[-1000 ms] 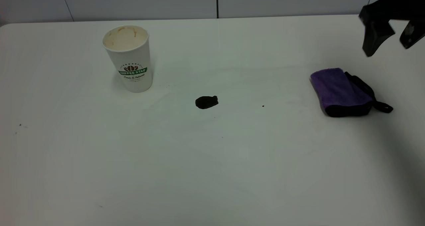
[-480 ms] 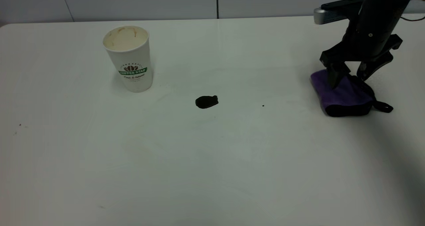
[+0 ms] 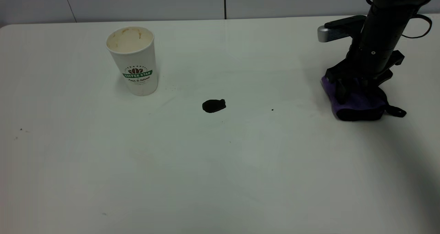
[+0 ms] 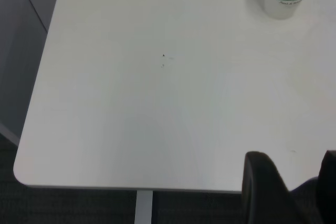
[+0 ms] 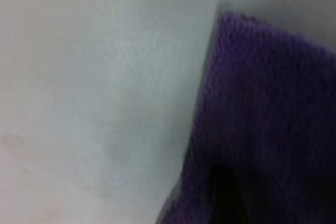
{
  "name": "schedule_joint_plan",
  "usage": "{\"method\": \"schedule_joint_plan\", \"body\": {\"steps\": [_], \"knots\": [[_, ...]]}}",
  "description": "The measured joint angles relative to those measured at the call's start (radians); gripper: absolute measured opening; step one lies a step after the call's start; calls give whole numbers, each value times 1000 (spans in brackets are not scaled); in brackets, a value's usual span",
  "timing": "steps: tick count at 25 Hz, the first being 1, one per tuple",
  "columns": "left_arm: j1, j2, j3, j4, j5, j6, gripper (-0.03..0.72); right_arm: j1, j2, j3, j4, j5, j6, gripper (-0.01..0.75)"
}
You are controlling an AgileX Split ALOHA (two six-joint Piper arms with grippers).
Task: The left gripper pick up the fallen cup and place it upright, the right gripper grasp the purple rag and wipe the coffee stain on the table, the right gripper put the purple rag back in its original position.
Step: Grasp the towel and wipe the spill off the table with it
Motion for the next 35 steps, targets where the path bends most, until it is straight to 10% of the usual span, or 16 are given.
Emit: {"method": "schedule_joint_plan", "body": {"steps": [9,24,35], "knots": [[0,0,0,0,0,0,284,0,3,-7,66,0,-23,68],[0,0,0,0,0,-2,284,281,-88,-281,186,320,-90,61],[0,0,0,0,0,-2,284,396,155,-519,219,338,-59,61]]}}
